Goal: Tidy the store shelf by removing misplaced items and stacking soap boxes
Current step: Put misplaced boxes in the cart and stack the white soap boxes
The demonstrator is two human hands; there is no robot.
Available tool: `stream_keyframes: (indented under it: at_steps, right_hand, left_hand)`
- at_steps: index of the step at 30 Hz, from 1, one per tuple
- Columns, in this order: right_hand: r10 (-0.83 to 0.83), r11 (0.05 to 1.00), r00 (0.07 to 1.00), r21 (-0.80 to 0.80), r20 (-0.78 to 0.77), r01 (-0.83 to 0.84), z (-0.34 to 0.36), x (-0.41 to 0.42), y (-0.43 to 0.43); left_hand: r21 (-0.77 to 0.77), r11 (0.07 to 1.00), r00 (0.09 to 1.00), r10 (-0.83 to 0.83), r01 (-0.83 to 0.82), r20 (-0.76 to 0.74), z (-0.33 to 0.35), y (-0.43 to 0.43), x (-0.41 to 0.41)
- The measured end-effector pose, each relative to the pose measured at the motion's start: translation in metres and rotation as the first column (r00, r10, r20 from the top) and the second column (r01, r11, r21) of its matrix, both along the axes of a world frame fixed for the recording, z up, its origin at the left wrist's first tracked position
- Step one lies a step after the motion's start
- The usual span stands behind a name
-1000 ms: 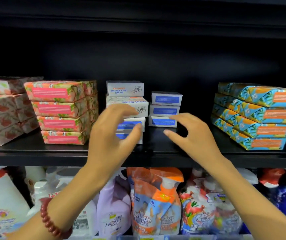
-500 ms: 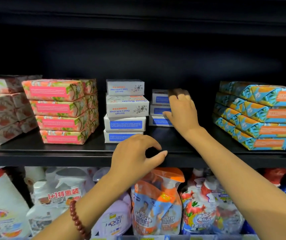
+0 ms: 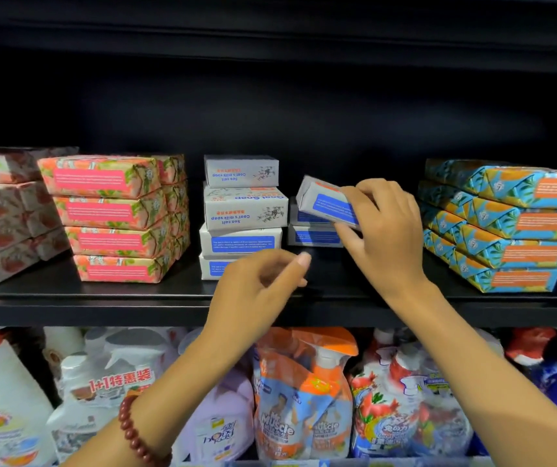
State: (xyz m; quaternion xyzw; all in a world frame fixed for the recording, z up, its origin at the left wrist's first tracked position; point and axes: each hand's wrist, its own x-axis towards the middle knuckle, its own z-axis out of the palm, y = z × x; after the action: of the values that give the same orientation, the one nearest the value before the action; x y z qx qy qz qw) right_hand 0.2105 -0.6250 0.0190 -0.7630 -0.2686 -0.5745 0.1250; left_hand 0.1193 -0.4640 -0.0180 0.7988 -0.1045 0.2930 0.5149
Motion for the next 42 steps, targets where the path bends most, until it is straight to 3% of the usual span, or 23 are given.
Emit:
stream_keyframes:
  at_steps: [2, 5, 10, 14, 18, 22, 25, 30, 35, 42]
  right_hand:
    - [0.072, 0.995, 0.993, 0.061, 0.098, -0.078, -0.009, -0.014, -0.003]
    - [0.160, 0.984, 0.951, 0.033, 0.265, -0.175, -0.018, -0.034, -0.004]
    - [0.294, 0.955, 0.880, -0.161, 0.374, -0.251, -0.035, -0.052, 0.002]
    - [0.394, 0.915, 0.906, -0.156, 0.156, -0.372, -0.036, -0.055, -0.003]
    - [0.483, 0.876, 0.866, 0.082, -0.132, -0.476, -0.019, -0.062, -0.009]
    - [0.530, 0.847, 0.742, 0.210, -0.411, -0.489, -0.005, -0.060, -0.010]
    - [0.544, 0.832, 0.687, 0.207, -0.481, -0.515, -0.001, -0.058, -0.008]
    - [0.521, 0.852, 0.799, 0.123, -0.300, -0.509, -0.002, -0.063, -0.003]
    - [0.524, 0.852, 0.851, 0.004, 0.020, -0.524, -0.017, -0.064, 0.002]
    - [0.540, 0.841, 0.841, 0.003, -0.019, -0.541, -0.026, -0.062, 0.002]
  left_hand:
    - [-0.202, 0.978, 0.995, -0.074, 0.059, -0.066, 0.012, -0.001, -0.003]
    - [-0.366, 0.926, 0.972, -0.164, 0.093, -0.169, 0.029, -0.002, -0.008]
    - [-0.398, 0.907, 0.961, -0.221, 0.140, -0.166, 0.032, 0.002, -0.016]
    - [-0.391, 0.904, 0.976, -0.211, 0.174, -0.054, 0.023, 0.007, -0.022]
    - [-0.262, 0.959, 0.993, -0.094, 0.108, 0.065, 0.016, 0.013, -0.024]
    - [-0.147, 0.980, 0.984, -0.110, 0.130, 0.140, 0.012, 0.019, -0.027]
    - [-0.057, 0.994, 0.977, -0.078, 0.091, 0.197, 0.009, 0.022, -0.026]
    - [0.000, 0.998, 0.975, -0.055, 0.057, 0.216, 0.008, 0.027, -0.027]
    - [-0.148, 0.978, 0.988, -0.136, 0.145, 0.068, 0.017, 0.032, -0.031]
    - [-0.006, 0.985, 0.985, -0.171, 0.171, 0.039, 0.021, 0.036, -0.033]
